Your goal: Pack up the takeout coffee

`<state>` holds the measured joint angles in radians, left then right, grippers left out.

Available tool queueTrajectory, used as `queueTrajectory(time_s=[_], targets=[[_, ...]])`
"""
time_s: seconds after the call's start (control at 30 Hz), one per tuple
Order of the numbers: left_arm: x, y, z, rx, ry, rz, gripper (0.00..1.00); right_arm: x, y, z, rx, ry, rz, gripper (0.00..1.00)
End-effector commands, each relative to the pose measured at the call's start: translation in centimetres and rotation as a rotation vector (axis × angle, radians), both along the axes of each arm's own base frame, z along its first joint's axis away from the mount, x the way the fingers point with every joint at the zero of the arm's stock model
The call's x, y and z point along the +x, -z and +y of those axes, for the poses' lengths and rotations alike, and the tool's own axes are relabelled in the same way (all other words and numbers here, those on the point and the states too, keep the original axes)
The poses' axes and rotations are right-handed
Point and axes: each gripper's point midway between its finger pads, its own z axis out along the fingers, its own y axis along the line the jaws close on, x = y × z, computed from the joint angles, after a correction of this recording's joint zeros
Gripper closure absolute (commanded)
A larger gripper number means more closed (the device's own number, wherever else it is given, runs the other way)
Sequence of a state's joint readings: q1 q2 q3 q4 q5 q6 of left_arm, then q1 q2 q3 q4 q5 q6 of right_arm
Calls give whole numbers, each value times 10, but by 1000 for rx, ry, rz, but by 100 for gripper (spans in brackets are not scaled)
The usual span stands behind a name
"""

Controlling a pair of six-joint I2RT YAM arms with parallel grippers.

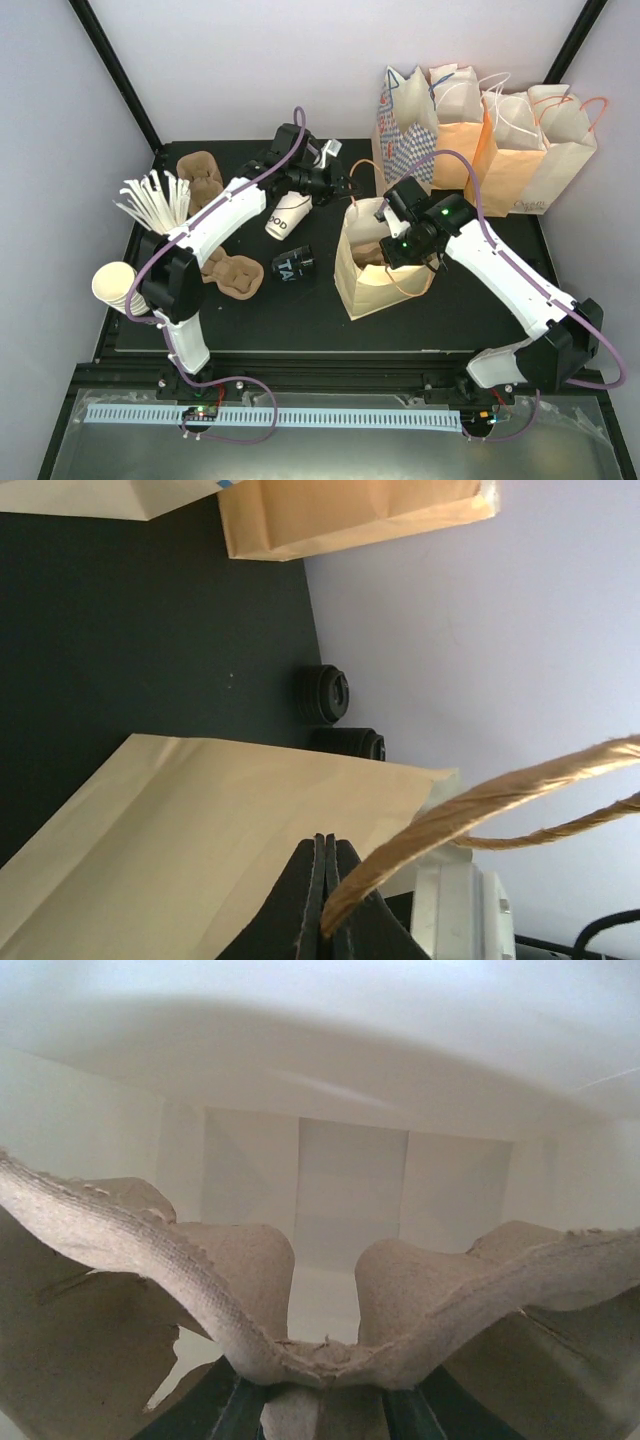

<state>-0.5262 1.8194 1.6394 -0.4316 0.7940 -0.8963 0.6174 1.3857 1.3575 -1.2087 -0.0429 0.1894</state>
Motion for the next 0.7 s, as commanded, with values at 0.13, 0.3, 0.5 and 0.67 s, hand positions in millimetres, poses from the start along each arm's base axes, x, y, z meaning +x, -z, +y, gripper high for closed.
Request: queueTrajectory(time_s=[0.13, 0.3, 0.5, 0.67], targets=[[-19, -53, -15, -127, 94, -145, 90, -13, 17, 0, -65, -26, 133, 71], [-37, -72, -11, -139, 127, -245, 61, -12, 27, 2, -89, -26, 181, 71], [-66, -96, 20, 2, 133, -519, 45, -14, 36, 14, -49, -16, 247, 70], [-131, -96, 13, 51, 303, -745, 45, -14, 35, 20, -31, -16, 269, 70]])
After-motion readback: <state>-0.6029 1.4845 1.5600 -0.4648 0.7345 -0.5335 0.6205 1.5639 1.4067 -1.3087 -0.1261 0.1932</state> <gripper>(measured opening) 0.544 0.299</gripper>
